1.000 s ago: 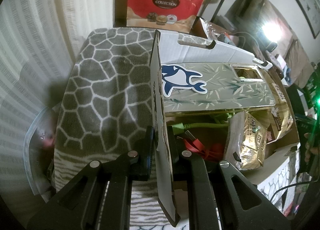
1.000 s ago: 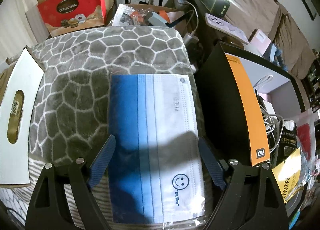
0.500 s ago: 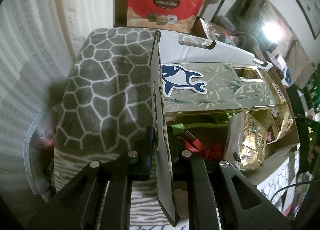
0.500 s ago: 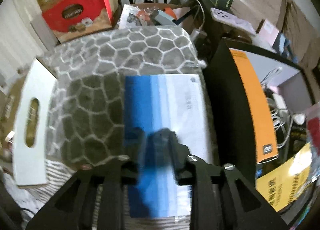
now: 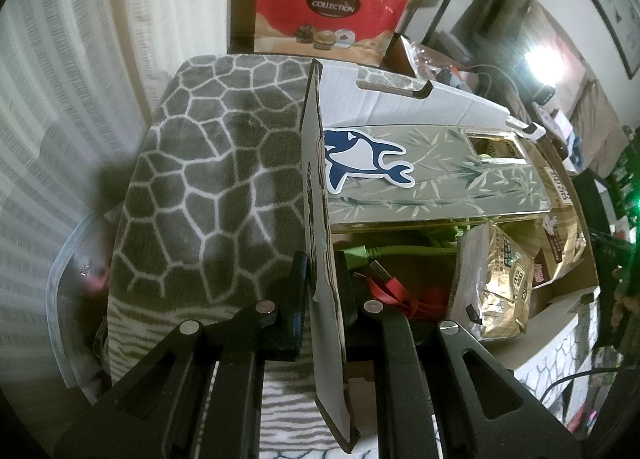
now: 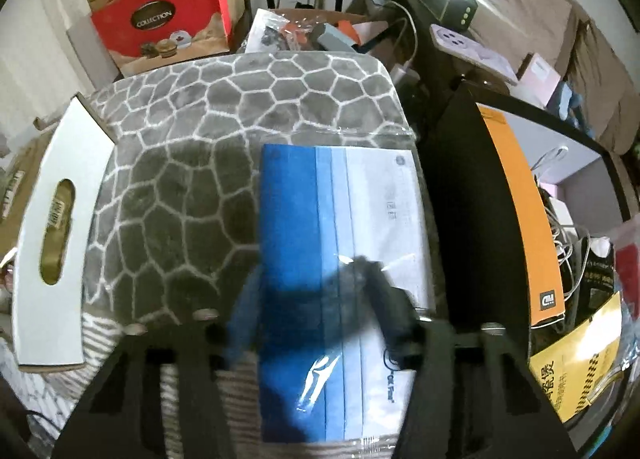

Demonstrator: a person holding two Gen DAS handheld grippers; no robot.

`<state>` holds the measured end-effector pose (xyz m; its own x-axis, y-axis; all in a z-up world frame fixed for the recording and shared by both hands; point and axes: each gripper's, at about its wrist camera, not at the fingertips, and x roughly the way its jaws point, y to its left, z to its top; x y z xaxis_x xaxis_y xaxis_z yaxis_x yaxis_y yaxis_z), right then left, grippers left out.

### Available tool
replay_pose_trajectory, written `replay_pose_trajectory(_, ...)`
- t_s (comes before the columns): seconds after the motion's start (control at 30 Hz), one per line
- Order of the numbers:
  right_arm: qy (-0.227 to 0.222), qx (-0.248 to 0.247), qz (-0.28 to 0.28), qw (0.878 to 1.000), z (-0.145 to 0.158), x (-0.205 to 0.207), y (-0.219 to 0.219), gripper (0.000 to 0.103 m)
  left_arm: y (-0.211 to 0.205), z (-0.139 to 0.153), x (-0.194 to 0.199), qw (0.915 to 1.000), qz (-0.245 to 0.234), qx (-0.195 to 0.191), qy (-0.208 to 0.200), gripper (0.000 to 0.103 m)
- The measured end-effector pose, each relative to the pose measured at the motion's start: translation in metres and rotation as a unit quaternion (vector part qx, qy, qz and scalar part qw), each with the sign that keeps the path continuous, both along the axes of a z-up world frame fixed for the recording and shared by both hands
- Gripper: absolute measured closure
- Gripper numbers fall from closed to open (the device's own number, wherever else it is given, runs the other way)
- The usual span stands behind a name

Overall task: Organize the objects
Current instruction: 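Grasp the mask packet edge with the right tool and lift it, then carry the mask packet into the box with the right tool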

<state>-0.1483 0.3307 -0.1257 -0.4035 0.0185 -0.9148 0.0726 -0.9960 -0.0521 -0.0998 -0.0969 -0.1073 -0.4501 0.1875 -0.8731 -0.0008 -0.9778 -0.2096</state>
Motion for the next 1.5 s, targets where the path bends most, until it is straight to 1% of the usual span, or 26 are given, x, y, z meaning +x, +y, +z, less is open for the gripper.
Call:
replay_pose_trajectory(0.03, -0.002, 0.007, -0.003, 1.000, 0.001, -0.001, 0.002, 0.080, 0.000, 0.000, 0.000, 1.0000, 0.000, 0.000, 0.000, 0.092)
replay_pose_trajectory(0.07, -0.003, 0.009, -0.006, 1.000, 0.002, -0.001, 0.005, 0.084, 0.000, 0.000, 0.000, 1.0000, 0.001, 0.000, 0.000, 0.092)
replay_pose_trajectory(0.1, -0.004, -0.001, -0.009, 1.000, 0.003, -0.001, 0.008, 0.085, -0.001, 0.000, -0.001, 1.0000, 0.001, 0.001, 0.000, 0.092)
replay_pose_trajectory(0.23, 0.006, -0.026, -0.010, 1.000, 0.011, 0.004, 0.015, 0.089, -0.001, 0.000, -0.001, 1.0000, 0.000, 0.001, -0.001, 0.092)
replay_pose_trajectory(0.3, 0.018, -0.043, -0.002, 0.999, 0.021, 0.007, 0.014, 0.090, -0.001, 0.000, 0.000, 1.0000, 0.001, 0.001, -0.001, 0.092)
replay_pose_trajectory(0.37, 0.031, -0.046, 0.009, 0.998, 0.033, 0.010, 0.009, 0.090, -0.001, 0.000, 0.000, 1.0000, 0.001, 0.001, 0.000, 0.092)
replay_pose_trajectory(0.53, 0.073, -0.051, 0.067, 0.994, 0.078, 0.017, -0.024, 0.090, 0.000, 0.000, 0.000, 1.0000, 0.000, 0.000, -0.001, 0.092)
replay_pose_trajectory(0.6, 0.088, -0.050, 0.106, 0.989, 0.096, 0.021, -0.047, 0.090, 0.000, 0.000, -0.001, 1.0000, 0.000, 0.001, -0.001, 0.092)
replay_pose_trajectory(0.7, 0.098, -0.039, 0.166, 0.980, 0.112, 0.026, -0.083, 0.090, 0.000, 0.000, 0.000, 1.0000, 0.000, 0.001, -0.001, 0.092)
replay_pose_trajectory(0.77, 0.099, -0.029, 0.202, 0.974, 0.115, 0.026, -0.106, 0.090, -0.001, 0.000, -0.001, 1.0000, 0.001, 0.002, -0.001, 0.092)
replay_pose_trajectory(0.9, 0.095, 0.000, 0.274, 0.957, 0.107, 0.027, -0.153, 0.090, 0.000, 0.001, -0.001, 1.0000, 0.000, 0.001, -0.001, 0.092)
replay_pose_trajectory(0.97, 0.093, 0.001, 0.303, 0.948, 0.102, 0.030, -0.168, 0.090, 0.000, 0.001, -0.001, 1.0000, 0.001, 0.001, -0.001, 0.092)
replay_pose_trajectory(1.07, 0.100, 0.010, 0.356, 0.929, 0.099, 0.036, -0.197, 0.089, 0.000, 0.001, -0.001, 1.0000, 0.001, 0.001, -0.001, 0.092)
replay_pose_trajectory(1.1, 0.104, 0.018, 0.377, 0.920, 0.097, 0.040, -0.209, 0.088, -0.001, 0.000, -0.003, 1.0000, 0.002, 0.001, -0.001, 0.092)
replay_pose_trajectory(1.2, 0.102, 0.036, 0.425, 0.899, 0.092, 0.046, -0.237, 0.085, -0.003, -0.002, -0.002, 1.0000, 0.004, 0.003, -0.001, 0.092)
replay_pose_trajectory(1.27, 0.098, 0.058, 0.453, 0.884, 0.084, 0.049, -0.254, 0.083, -0.003, -0.004, -0.001, 1.0000, 0.004, 0.005, -0.002, 0.092)
replay_pose_trajectory(1.33, 0.090, 0.083, 0.478, 0.870, 0.074, 0.053, -0.269, 0.075, -0.003, -0.004, 0.001, 1.0000, 0.004, 0.007, -0.002, 0.092)
replay_pose_trajectory(1.37, 0.090, 0.095, 0.487, 0.863, 0.069, 0.055, -0.273, 0.071, -0.003, -0.004, 0.001, 1.0000, 0.003, 0.007, -0.002, 0.092)
replay_pose_trajectory(1.4, 0.094, 0.111, 0.499, 0.854, 0.063, 0.061, -0.277, 0.070, -0.003, -0.004, 0.001, 1.0000, 0.003, 0.006, -0.002, 0.092)
replay_pose_trajectory(1.43, 0.097, 0.119, 0.506, 0.849, 0.059, 0.064, -0.278, 0.065, -0.003, -0.004, 0.001, 1.0000, 0.004, 0.007, -0.002, 0.092)
replay_pose_trajectory(1.5, 0.109, 0.132, 0.513, 0.841, 0.055, 0.073, -0.278, 0.040, -0.003, -0.004, 0.002, 1.0000, 0.004, 0.007, -0.002, 0.092)
